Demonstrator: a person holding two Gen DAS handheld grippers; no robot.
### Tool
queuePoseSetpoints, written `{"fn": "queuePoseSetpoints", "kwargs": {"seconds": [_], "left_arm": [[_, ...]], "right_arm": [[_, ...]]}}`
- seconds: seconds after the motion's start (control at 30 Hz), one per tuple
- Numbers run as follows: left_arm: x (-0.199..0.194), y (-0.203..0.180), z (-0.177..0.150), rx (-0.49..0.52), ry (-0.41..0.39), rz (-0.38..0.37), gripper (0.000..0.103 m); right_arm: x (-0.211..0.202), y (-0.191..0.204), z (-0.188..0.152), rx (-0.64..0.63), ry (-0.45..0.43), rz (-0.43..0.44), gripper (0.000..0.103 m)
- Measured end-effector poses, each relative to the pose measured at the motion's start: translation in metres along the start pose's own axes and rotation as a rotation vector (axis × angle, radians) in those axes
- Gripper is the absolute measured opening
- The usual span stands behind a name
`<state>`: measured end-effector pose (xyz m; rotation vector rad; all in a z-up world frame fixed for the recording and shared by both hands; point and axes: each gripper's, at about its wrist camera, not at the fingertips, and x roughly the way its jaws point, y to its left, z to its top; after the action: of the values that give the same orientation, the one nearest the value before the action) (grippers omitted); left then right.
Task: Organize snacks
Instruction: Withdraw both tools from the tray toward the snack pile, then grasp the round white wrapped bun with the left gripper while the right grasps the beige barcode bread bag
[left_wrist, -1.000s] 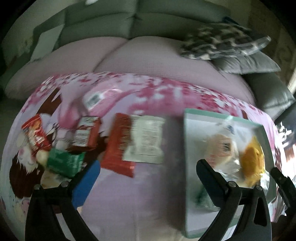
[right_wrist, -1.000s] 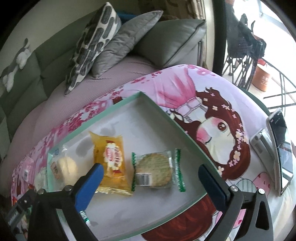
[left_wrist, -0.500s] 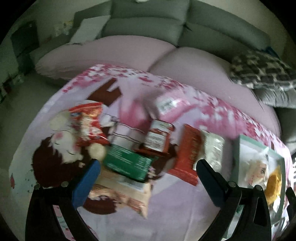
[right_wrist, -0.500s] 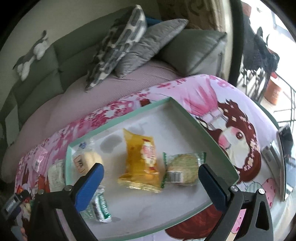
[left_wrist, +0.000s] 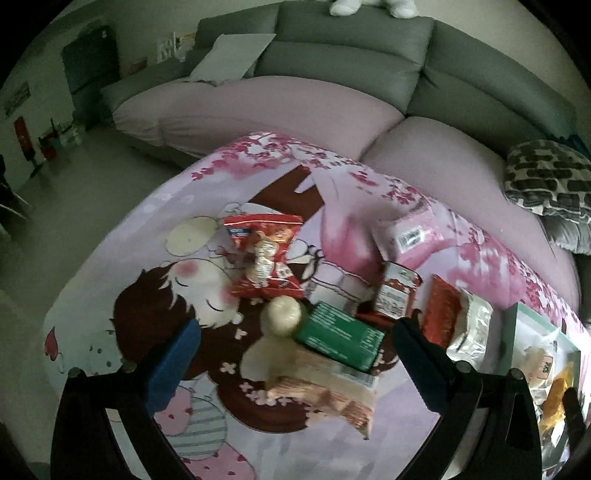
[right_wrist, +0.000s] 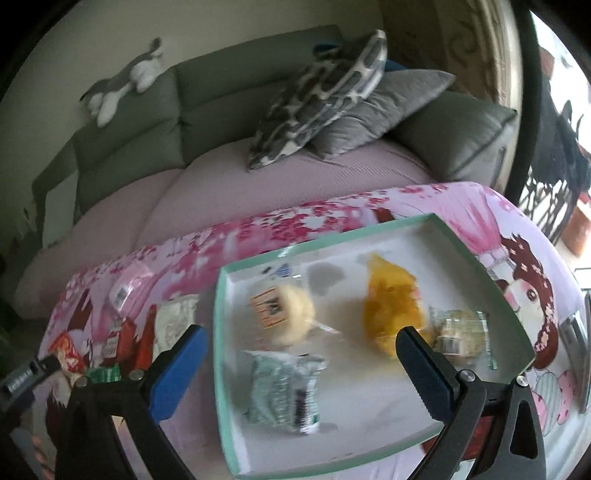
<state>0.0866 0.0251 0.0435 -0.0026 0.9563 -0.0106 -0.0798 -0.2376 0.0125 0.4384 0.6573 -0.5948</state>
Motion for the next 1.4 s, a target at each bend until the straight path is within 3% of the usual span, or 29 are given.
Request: {"fn": "queuePoseSetpoints", "kwargs": {"seconds": [0.23, 0.43, 0.6, 0.8, 1.13, 1.23, 1.4], "left_arm": [[0.001, 0.015, 0.009, 0.064, -0.043, 0.078, 0.103], [0.002, 0.041, 0.017, 0.062, -0.069, 0.008, 0.103], [0.020, 0.064, 0.020, 0.015, -0.014, -0.027, 0.103], [0.051, 0.085, 0.016, 0.013, 0.081, 0.018, 0.103], [0.065, 0.104, 0.018, 0.030, 0.150, 0.030, 0.103], [0.069, 0.114, 0.020, 0.027, 0.167, 0.070, 0.103], [0.073, 0.126, 0.023, -0.010, 0.183, 0.072, 0.103]], "right_arm": [[0.001, 0.043, -0.018, -0.087, 0.004, 0.078, 0.103], [0.006, 0.084, -0.038, -0.142, 0.051, 0.179, 0.103], [0.015, 0.113, -0.053, -0.202, 0.091, 0.189, 0.103], [0.024, 0.141, -0.071, -0.239, 0.146, 0.223, 0.103], [0.026, 0.205, -0.100, -0.370, 0.189, 0.282, 0.103], [0.032, 0.224, -0.111, -0.416, 0.209, 0.281, 0.103], [0.045, 0.242, -0.123, -0.443, 0.246, 0.260, 0.103]]}}
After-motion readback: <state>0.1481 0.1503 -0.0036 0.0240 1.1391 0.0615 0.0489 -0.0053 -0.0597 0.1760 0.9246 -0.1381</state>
